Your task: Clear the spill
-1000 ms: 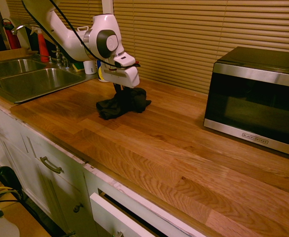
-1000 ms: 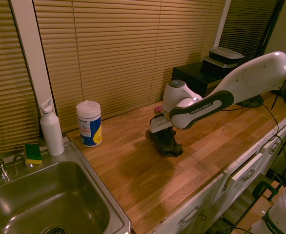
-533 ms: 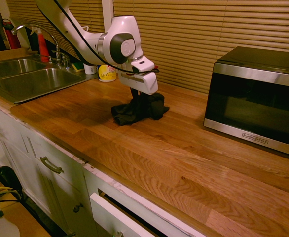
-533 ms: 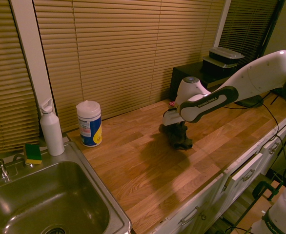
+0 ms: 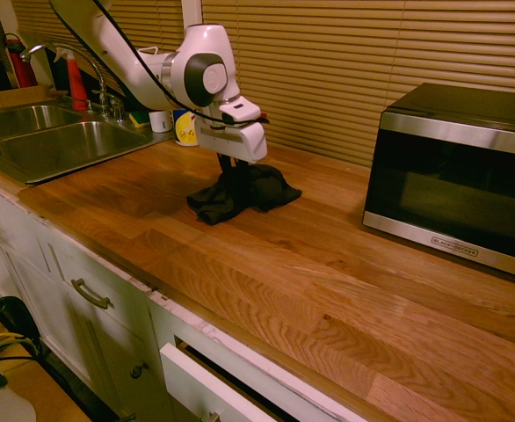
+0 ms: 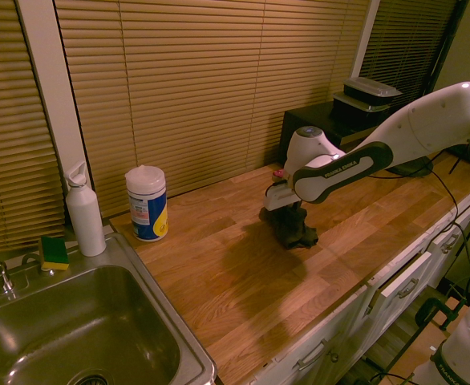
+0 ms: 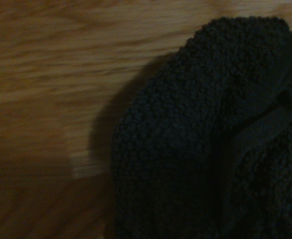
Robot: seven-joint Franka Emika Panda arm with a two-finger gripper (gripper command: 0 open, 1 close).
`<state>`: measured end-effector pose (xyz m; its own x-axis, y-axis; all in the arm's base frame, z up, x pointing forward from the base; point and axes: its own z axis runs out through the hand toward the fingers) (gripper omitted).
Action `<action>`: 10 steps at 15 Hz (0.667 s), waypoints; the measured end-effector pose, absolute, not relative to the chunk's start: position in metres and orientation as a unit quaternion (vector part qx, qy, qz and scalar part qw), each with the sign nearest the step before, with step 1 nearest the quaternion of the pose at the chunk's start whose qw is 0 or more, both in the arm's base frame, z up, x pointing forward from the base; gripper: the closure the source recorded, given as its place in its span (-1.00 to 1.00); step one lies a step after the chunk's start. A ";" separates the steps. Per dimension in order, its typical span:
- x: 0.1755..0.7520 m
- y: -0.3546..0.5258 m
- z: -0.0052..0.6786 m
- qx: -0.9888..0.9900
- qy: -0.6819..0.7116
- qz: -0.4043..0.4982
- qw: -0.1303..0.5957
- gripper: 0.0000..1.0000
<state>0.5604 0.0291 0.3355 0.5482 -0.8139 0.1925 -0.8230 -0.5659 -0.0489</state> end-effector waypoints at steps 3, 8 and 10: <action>0.551 0.077 0.336 0.888 -0.450 0.087 0.025 1.00; 0.538 0.134 0.335 0.902 -0.420 0.090 0.031 1.00; 0.530 0.166 0.335 0.907 -0.409 0.089 0.033 1.00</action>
